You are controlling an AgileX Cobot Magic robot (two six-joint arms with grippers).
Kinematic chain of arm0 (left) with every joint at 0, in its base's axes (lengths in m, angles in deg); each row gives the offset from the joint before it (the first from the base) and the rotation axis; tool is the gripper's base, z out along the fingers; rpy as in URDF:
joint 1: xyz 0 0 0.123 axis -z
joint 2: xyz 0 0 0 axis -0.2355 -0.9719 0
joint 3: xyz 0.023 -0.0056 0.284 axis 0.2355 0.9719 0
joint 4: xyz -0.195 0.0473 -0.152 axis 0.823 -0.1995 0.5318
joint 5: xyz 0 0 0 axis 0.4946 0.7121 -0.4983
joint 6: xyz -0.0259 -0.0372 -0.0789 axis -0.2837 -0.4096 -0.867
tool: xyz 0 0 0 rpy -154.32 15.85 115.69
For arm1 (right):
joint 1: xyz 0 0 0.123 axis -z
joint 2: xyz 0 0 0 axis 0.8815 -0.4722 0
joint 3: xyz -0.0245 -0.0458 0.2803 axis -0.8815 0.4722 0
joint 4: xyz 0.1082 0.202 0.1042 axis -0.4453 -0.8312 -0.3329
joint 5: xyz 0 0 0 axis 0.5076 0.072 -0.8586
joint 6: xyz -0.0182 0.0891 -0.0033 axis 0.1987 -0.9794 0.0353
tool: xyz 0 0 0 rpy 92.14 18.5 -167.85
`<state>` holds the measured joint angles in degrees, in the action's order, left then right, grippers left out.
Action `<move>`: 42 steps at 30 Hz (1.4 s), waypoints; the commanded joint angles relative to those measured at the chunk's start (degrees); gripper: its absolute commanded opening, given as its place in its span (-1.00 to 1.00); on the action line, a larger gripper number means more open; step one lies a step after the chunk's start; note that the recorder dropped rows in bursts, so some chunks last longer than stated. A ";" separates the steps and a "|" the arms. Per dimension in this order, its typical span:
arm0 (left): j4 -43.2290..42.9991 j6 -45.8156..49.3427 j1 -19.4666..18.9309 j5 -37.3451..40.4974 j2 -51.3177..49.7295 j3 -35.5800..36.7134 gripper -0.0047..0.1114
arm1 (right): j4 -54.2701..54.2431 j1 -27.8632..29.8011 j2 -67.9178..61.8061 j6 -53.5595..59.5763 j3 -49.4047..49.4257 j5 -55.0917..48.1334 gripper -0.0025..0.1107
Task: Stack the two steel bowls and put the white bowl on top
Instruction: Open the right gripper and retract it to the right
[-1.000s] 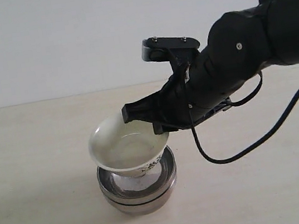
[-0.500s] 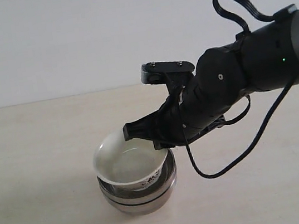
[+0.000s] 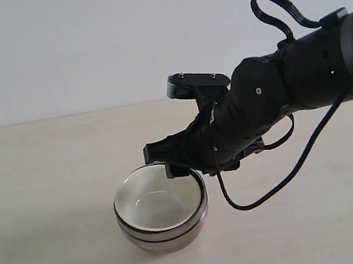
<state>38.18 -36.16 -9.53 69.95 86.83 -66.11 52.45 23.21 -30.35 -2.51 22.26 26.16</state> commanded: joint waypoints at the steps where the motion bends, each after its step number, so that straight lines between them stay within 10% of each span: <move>1: -0.10 -0.05 -0.15 -0.16 0.15 0.22 -0.85 | 2.66 0.31 0.25 0.80 -0.03 -1.79 -0.28; 20: -0.10 -0.05 -0.15 -0.16 0.15 0.22 -0.85 | 5.86 0.31 10.68 -0.26 2.38 -0.03 -0.72; 22: -0.10 -0.05 -0.15 -0.16 0.15 0.22 -0.85 | 6.70 0.42 12.36 -0.26 5.34 3.04 -0.96; 42: -0.10 -0.05 -0.15 -0.16 0.15 0.22 -0.85 | -2.25 0.42 40.47 13.43 37.05 41.24 -0.96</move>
<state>38.18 -36.16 -9.53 69.95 86.83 -66.11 54.10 23.33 5.11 6.19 56.18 63.82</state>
